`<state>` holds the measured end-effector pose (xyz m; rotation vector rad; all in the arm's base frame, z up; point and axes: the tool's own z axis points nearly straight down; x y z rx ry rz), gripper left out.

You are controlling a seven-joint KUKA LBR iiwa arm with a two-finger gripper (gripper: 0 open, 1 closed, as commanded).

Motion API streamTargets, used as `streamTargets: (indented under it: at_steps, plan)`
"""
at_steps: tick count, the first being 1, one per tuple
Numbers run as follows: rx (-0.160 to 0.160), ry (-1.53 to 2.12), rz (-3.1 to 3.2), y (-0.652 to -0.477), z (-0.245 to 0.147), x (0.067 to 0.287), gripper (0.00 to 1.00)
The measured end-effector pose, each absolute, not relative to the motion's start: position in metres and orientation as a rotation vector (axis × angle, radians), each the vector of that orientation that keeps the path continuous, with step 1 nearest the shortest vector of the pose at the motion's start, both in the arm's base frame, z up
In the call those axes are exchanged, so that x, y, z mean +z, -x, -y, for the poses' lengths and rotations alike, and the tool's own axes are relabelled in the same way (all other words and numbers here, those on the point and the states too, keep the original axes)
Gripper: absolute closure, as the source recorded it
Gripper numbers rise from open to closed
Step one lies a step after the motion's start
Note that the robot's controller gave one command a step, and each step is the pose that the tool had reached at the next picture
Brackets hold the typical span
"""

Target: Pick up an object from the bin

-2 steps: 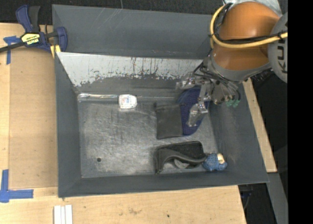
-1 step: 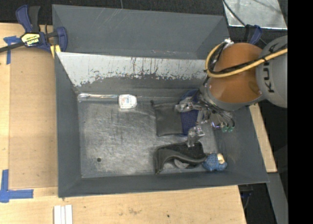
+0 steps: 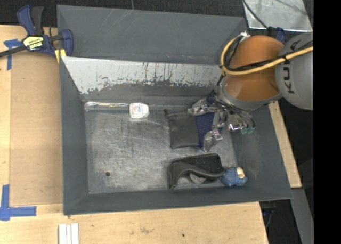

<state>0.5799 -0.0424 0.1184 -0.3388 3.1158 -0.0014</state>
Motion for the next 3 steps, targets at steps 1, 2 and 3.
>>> streamTargets:
  at_steps: [1, 2, 3]
  plan:
    - [0.002, 0.906, -3.009, -0.611, 0.042, 0.078, 0.0]
    - [-0.002, 0.896, -2.994, -0.614, 0.042, 0.081, 1.0]
    - [-0.006, 0.822, -3.019, -0.613, 0.03, 0.218, 1.0]
